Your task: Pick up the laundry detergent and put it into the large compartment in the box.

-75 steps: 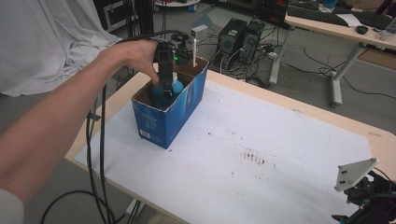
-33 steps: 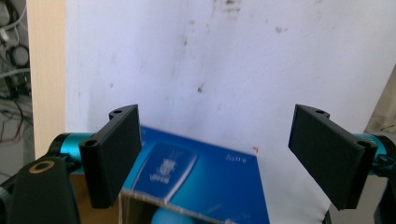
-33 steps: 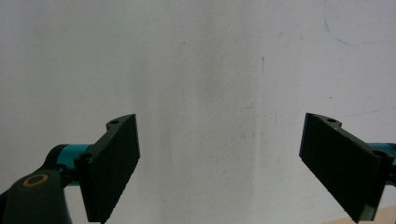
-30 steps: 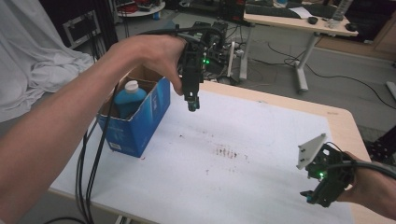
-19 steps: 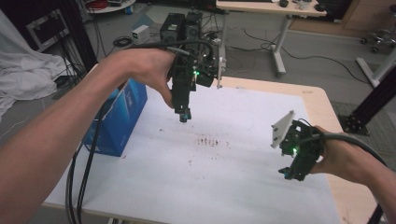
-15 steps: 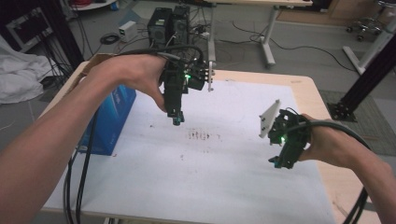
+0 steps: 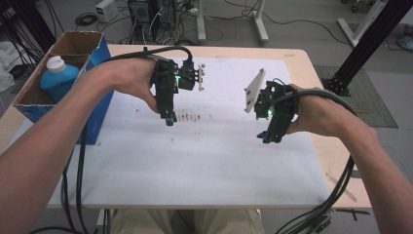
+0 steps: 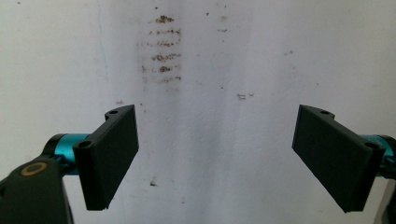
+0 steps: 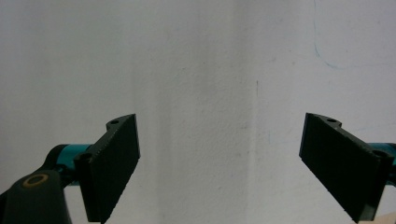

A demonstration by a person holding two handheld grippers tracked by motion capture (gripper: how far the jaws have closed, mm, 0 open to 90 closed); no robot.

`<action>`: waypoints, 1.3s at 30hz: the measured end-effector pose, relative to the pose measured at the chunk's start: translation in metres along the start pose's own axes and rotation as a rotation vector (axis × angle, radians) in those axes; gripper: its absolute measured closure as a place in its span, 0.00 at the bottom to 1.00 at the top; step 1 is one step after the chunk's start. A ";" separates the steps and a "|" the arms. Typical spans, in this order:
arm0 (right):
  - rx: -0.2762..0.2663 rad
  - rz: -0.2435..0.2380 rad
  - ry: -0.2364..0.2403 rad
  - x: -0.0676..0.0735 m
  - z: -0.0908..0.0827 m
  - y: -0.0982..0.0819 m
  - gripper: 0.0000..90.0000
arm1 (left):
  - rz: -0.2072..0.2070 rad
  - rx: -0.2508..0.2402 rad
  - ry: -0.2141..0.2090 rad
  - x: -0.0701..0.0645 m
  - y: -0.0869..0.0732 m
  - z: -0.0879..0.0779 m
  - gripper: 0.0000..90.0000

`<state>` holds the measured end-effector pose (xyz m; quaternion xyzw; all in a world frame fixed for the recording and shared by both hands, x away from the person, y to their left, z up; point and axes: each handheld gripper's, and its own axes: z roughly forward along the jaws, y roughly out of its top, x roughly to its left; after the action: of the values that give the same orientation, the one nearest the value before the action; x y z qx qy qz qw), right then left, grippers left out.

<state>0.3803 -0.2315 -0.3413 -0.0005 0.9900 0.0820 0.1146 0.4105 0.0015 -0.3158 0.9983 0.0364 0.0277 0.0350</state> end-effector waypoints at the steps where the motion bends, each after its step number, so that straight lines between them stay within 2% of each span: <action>1: 0.001 -0.004 -0.001 0.000 0.000 0.001 0.13 | -0.005 0.003 -0.006 0.000 0.000 0.002 0.16; 8: 0.002 -0.004 0.002 0.000 0.002 0.003 0.13 | -0.006 0.015 -0.012 0.002 -0.001 0.007 0.16; 10: 0.003 -0.008 0.004 0.000 0.002 0.004 0.13 | -0.022 0.008 -0.015 0.001 -0.001 0.009 0.16; 21: 0.007 -0.011 0.007 -0.002 0.005 0.004 0.13 | -0.017 0.009 -0.021 0.003 -0.002 0.012 0.16; 33: 0.007 -0.022 0.007 -0.002 0.006 0.006 0.13 | -0.008 0.014 -0.029 0.000 -0.001 0.012 0.16; 39: 0.008 -0.021 0.006 0.001 0.005 0.009 0.13 | -0.020 -0.005 -0.031 -0.004 -0.004 0.012 0.16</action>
<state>0.3804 -0.2223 -0.3451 -0.0107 0.9906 0.0768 0.1125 0.4073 0.0044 -0.3279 0.9982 0.0458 0.0118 0.0382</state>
